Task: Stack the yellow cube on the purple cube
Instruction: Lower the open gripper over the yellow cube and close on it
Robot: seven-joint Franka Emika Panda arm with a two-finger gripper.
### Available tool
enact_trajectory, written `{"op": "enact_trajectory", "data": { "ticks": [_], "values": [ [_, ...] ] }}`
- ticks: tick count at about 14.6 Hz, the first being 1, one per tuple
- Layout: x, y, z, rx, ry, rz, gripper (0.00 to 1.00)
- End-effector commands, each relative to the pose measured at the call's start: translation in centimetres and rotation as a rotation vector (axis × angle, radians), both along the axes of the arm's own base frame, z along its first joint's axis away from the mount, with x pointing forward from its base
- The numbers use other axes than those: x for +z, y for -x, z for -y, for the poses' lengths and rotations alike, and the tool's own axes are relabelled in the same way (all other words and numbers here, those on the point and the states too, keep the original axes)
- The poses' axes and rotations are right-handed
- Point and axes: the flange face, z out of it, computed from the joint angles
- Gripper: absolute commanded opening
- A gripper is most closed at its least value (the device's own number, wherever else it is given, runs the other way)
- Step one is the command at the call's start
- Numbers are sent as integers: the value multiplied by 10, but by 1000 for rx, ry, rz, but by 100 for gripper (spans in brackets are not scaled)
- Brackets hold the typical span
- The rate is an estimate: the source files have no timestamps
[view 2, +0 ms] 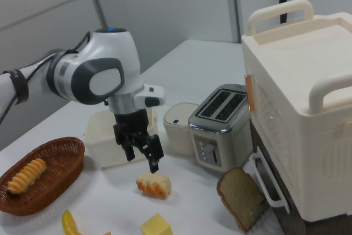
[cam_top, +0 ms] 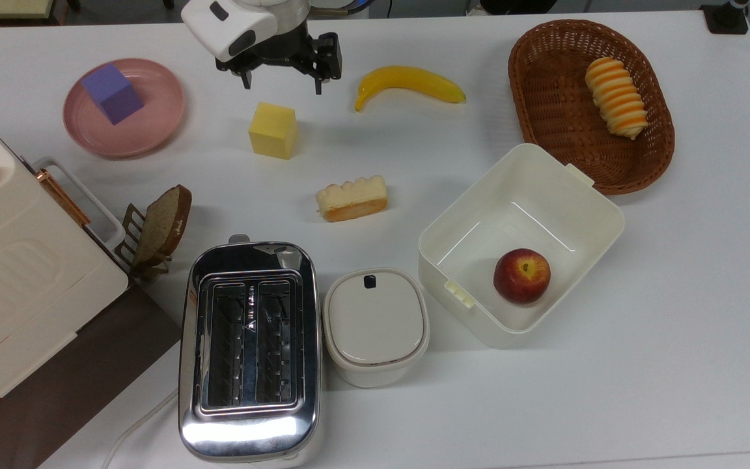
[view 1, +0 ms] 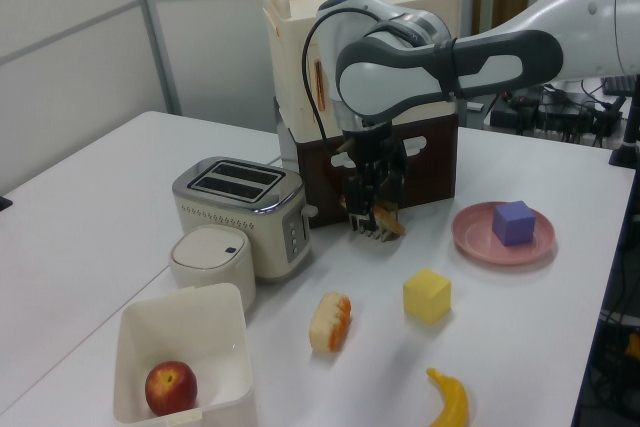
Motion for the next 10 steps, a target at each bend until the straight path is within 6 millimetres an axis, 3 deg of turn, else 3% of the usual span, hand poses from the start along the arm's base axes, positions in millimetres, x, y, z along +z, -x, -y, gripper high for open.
{"op": "enact_trajectory", "data": {
  "ticks": [1,4,5,7,10],
  "values": [
    [-18,16,26,-48,6,-44,100],
    [-50,24,31,-45,9,-90,100],
    [-77,30,32,-30,21,-92,100],
    [-111,39,30,10,66,-102,100],
    [-139,44,25,32,75,-116,100]
  ]
}}
